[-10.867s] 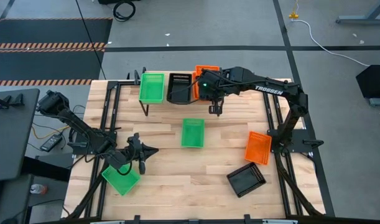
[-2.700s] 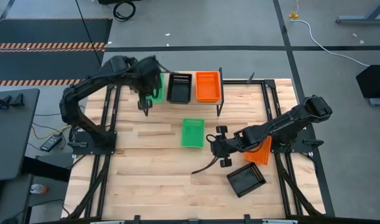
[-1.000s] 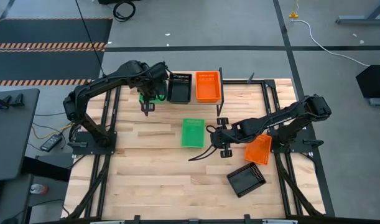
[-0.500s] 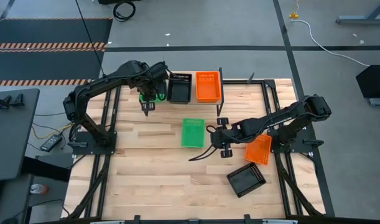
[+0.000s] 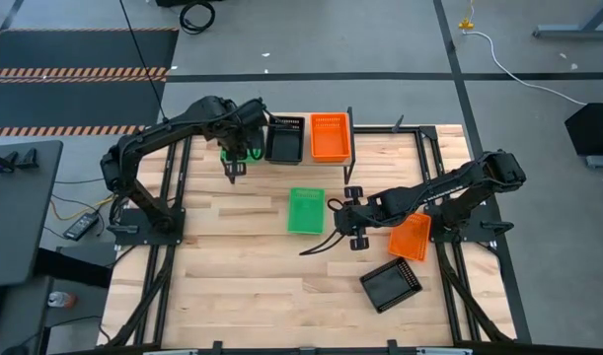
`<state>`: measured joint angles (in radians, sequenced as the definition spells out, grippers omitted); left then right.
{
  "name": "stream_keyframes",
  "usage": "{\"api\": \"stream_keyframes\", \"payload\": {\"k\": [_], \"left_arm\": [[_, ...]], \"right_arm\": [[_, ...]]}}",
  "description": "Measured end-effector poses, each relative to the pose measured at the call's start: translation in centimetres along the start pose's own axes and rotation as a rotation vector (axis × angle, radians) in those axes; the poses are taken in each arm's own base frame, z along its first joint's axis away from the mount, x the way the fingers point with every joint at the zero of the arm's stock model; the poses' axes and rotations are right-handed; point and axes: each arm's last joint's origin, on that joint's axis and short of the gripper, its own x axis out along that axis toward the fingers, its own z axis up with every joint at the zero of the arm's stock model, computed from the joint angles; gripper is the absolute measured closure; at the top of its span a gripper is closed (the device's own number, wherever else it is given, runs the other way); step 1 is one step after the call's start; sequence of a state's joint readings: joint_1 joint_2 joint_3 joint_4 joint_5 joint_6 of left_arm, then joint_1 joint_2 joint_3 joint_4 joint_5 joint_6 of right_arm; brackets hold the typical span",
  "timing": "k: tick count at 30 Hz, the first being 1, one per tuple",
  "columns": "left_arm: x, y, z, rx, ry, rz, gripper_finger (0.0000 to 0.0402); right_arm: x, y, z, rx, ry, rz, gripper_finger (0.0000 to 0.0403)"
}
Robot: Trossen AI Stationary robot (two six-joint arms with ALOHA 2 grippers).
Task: Stack baskets on shelf by color
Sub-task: Stack the left green bin on top of the green bin on the shelf
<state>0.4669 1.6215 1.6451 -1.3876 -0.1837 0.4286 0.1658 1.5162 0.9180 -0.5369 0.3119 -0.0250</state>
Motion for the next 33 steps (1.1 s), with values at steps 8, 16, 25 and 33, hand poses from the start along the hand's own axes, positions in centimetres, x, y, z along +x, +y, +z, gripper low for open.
{"api": "stream_keyframes", "payload": {"k": [8, 16, 25, 33], "left_arm": [[-2.0, 0.1, 0.2, -0.022, -0.045, 0.016, 0.0317], [-2.9, 0.3, 0.3, -0.036, -0.072, 0.027, 0.0315], [-2.4, 0.3, 0.5, -0.035, -0.028, 0.042, 0.0352], [-2.4, 0.3, 0.5, -0.066, -0.031, 0.044, 0.0324]], "right_arm": [[0.0, 0.0, -0.1, 0.003, 0.011, 0.002, 0.0238], [0.0, 0.0, -0.2, 0.015, 0.024, 0.003, 0.0238], [0.0, 0.1, -0.3, 0.017, 0.026, 0.026, 0.0238], [0.0, 0.1, -0.3, 0.021, 0.025, 0.026, 0.0238]]}}
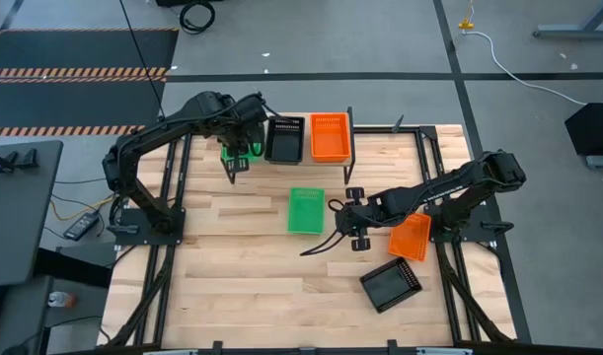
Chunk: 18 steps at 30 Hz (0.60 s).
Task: Stack baskets on shelf by color
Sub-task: Stack the left green bin on top of the green bin on the shelf, then adjust the black bin
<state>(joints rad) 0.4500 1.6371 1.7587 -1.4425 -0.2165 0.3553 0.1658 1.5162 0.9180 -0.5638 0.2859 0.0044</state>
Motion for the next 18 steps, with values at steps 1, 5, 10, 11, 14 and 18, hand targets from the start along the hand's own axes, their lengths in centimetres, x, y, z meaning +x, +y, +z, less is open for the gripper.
{"api": "stream_keyframes", "payload": {"k": [1, 5, 10, 11, 14, 18], "left_arm": [[0.0, 0.0, 0.0, -0.005, 0.0, 0.0, 0.0312], [0.0, 0.0, -0.01, -0.015, 0.001, 0.0, 0.0262], [0.01, 0.03, -0.05, -0.032, 0.004, -0.001, 0.0212], [0.02, 0.03, -0.05, -0.031, 0.004, -0.001, 0.0206], [0.01, 0.03, -0.05, -0.031, 0.004, -0.001, 0.0195], [0.01, 0.03, -0.05, -0.031, 0.004, -0.001, 0.0191]], "right_arm": [[0.0, 0.0, 0.0, 0.0, 0.0, 0.0, 0.0238], [0.0, 0.01, 0.0, 0.0, 0.0, 0.0, 0.0238], [0.0, 0.0, 0.0, 0.0, 0.0, 0.002, 0.0238], [0.0, 0.01, 0.0, 0.001, 0.0, 0.002, 0.0238], [0.0, 0.01, 0.0, 0.001, 0.0, 0.003, 0.0238], [0.0, 0.01, 0.0, 0.001, 0.0, 0.003, 0.0238]]}}
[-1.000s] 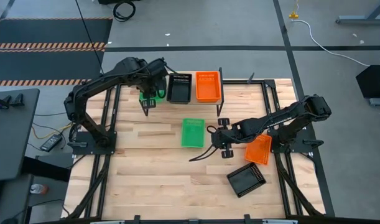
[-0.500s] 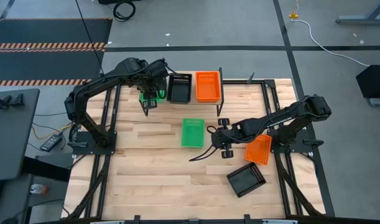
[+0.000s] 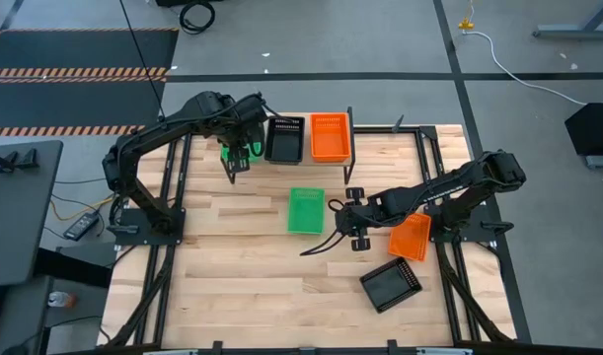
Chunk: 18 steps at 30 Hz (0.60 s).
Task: Stack baskets on shelf by color
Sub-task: Adjust the black bin
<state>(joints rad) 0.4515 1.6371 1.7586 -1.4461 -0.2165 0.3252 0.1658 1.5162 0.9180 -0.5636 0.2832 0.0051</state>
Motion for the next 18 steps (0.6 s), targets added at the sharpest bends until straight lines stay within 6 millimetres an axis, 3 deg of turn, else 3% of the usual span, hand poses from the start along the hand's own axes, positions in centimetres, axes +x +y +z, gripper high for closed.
{"api": "stream_keyframes", "payload": {"k": [13, 18], "left_arm": [[-0.5, -1.7, 0.6, -0.114, -0.032, -0.054, 0.0222], [-1.9, -2.9, 1.5, -0.186, -0.181, -0.02, 0.0242]], "right_arm": [[0.0, 0.0, 0.0, 0.021, 0.001, 0.016, 0.0238], [0.0, 0.0, -0.3, 0.036, 0.029, 0.015, 0.0238]]}}
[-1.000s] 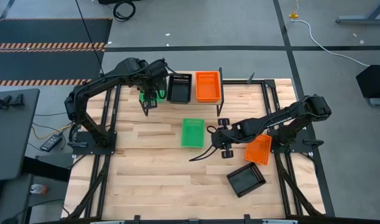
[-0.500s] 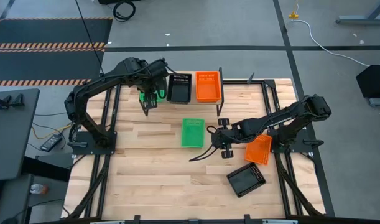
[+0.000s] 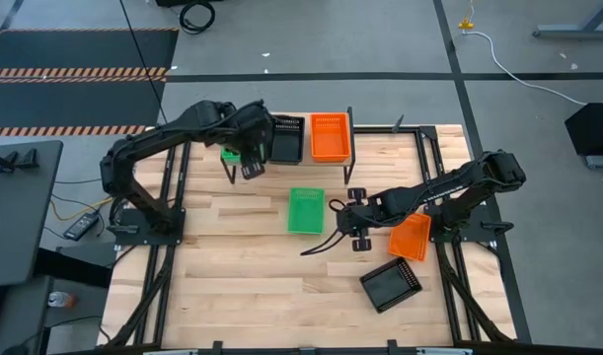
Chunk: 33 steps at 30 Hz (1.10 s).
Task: Stack baskets on shelf by color
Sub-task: Adjust the black bin
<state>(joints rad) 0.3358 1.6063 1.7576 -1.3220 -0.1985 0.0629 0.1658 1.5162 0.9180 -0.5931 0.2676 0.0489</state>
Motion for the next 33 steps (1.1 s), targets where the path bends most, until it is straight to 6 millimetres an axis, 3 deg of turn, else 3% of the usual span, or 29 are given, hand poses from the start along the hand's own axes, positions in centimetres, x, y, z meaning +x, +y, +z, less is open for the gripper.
{"api": "stream_keyframes", "payload": {"k": [9, 12, 19, 25, 33], "left_arm": [[-4.0, -2.5, 0.0, 0.023, -0.253, -0.025, 0.028], [-4.1, -3.2, -0.8, 0.017, -0.33, -0.067, 0.0284], [-1.4, -4.0, -5.1, -0.059, -0.444, -0.152, 0.0285], [-0.4, -5.4, -9.1, -0.085, -0.536, -0.204, 0.0285], [3.0, -7.2, -13.7, -0.136, -0.684, -0.247, 0.0285]], "right_arm": [[-0.5, -0.1, -0.5, 0.037, 0.033, -0.002, 0.0238], [-1.1, -0.3, -0.4, 0.063, 0.008, -0.001, 0.0238], [-3.4, -1.0, -0.5, 0.123, -0.079, -0.006, 0.0238], [-4.9, -1.5, -0.1, 0.162, -0.19, -0.038, 0.0238], [-4.9, -2.1, 3.3, 0.122, -0.48, -0.058, 0.0238]]}}
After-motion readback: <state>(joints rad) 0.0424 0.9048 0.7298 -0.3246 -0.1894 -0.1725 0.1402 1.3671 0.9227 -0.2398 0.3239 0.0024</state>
